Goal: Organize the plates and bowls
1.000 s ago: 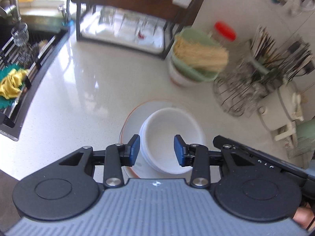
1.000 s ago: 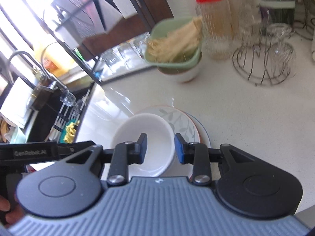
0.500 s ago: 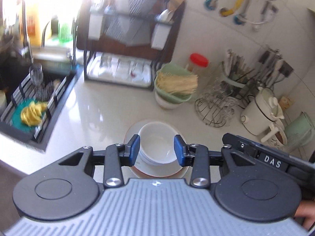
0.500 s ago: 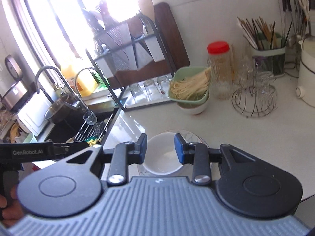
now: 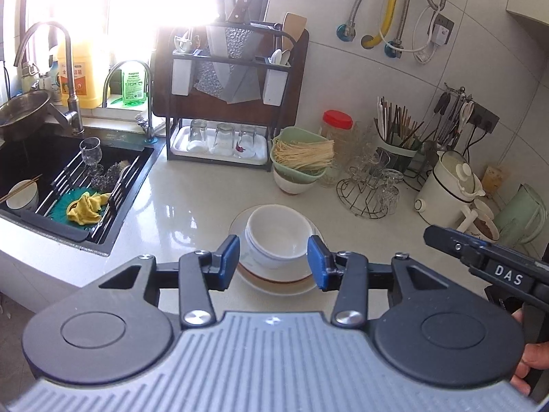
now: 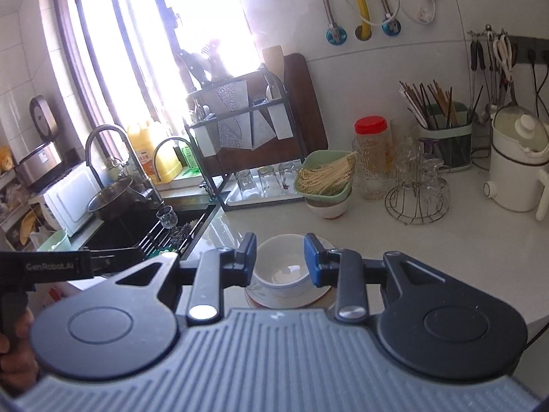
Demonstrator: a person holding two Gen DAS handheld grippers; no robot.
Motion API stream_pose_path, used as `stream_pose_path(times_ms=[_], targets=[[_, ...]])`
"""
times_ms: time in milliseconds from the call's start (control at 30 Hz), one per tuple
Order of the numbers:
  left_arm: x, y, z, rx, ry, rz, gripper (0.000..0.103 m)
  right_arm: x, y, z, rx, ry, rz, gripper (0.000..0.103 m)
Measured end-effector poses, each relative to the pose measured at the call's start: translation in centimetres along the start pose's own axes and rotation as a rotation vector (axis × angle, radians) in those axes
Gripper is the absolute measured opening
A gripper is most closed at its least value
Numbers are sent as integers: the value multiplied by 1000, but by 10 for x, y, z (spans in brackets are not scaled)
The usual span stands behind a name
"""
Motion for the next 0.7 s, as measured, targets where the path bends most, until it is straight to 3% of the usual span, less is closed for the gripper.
stream_pose_path(times_ms=[267,700], targets=[[4,-1,25,-11,12,25,51,14,-2,19,-5,-6,24,34],[8,0,26,-10,23,25,52,37,-4,23,-24,-35,71,34]])
Point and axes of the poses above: each gripper's, at about its wrist camera, not at the fingertips, and x roughly against the way its jaws point, y to its left, z to its underside, the point moved 3 cm from there along -x, roughly the way its jaws point, and after that the axes turned 9 degrees about -y, right-handed, at the moved point
